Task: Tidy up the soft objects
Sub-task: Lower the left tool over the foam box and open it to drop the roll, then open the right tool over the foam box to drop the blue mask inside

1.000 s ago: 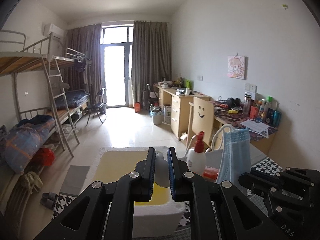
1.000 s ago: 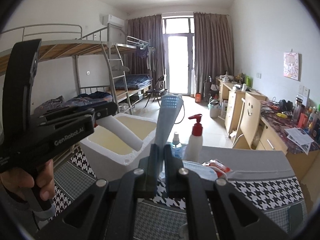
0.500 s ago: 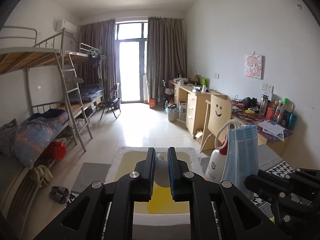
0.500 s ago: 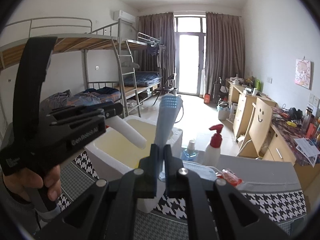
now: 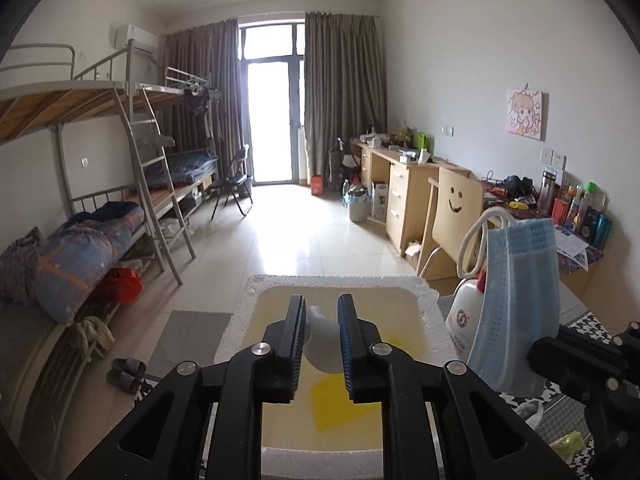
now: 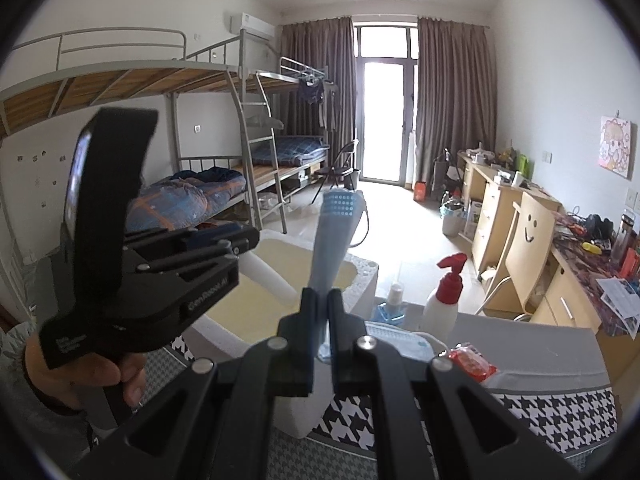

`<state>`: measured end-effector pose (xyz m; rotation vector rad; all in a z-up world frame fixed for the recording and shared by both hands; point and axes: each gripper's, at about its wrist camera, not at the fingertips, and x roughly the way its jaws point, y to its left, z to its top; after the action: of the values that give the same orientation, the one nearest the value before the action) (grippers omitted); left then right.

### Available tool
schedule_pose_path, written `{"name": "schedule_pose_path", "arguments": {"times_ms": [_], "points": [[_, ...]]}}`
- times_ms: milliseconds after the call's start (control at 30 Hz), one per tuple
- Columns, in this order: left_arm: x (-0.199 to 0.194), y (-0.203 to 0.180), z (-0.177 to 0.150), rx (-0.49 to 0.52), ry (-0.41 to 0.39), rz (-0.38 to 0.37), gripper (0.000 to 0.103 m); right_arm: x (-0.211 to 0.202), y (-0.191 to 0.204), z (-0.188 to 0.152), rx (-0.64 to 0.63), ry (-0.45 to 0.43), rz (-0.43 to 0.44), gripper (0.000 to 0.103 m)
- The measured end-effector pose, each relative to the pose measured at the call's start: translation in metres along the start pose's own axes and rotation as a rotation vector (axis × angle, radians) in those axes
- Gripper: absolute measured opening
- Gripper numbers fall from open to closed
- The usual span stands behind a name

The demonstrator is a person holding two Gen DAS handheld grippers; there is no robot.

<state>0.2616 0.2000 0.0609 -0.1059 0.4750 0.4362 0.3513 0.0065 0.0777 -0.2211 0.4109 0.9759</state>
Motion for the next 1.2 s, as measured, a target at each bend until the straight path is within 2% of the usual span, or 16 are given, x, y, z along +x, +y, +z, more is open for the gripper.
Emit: {"name": "schedule_pose_path", "arguments": {"times_ms": [67, 133, 200, 267, 400, 633, 867, 1200], "points": [[0.003, -0.001, -0.001, 0.006, 0.010, -0.007, 0.035, 0.002, 0.000, 0.000, -0.001, 0.003, 0.001, 0.008], [0.005, 0.002, -0.002, 0.007, 0.017, 0.005, 0.039, 0.004, 0.000, 0.000, -0.001, 0.006, -0.001, 0.008], [0.004, 0.004, -0.002, 0.006, 0.016, 0.013, 0.049, 0.005, 0.000, 0.001, 0.000, 0.008, -0.003, 0.008], [0.002, 0.007, -0.002, 0.002, 0.010, 0.027, 0.078, 0.007, 0.000, 0.002, -0.002, 0.008, -0.004, 0.008], [-0.006, 0.013, -0.002, -0.021, -0.019, 0.050, 0.095, 0.011, 0.001, 0.004, -0.006, 0.011, -0.001, 0.008], [-0.024, 0.027, -0.005, -0.073, -0.033, 0.045, 0.102, 0.020, 0.011, 0.006, -0.012, 0.030, 0.029, 0.008], [-0.045, 0.034, -0.012, -0.065, -0.058, 0.083, 0.102, 0.029, 0.020, 0.008, -0.009, 0.045, 0.080, 0.008], [-0.051, 0.048, -0.022, -0.073, -0.057, 0.110, 0.102, 0.043, 0.030, 0.012, -0.017, 0.064, 0.113, 0.008]]}}
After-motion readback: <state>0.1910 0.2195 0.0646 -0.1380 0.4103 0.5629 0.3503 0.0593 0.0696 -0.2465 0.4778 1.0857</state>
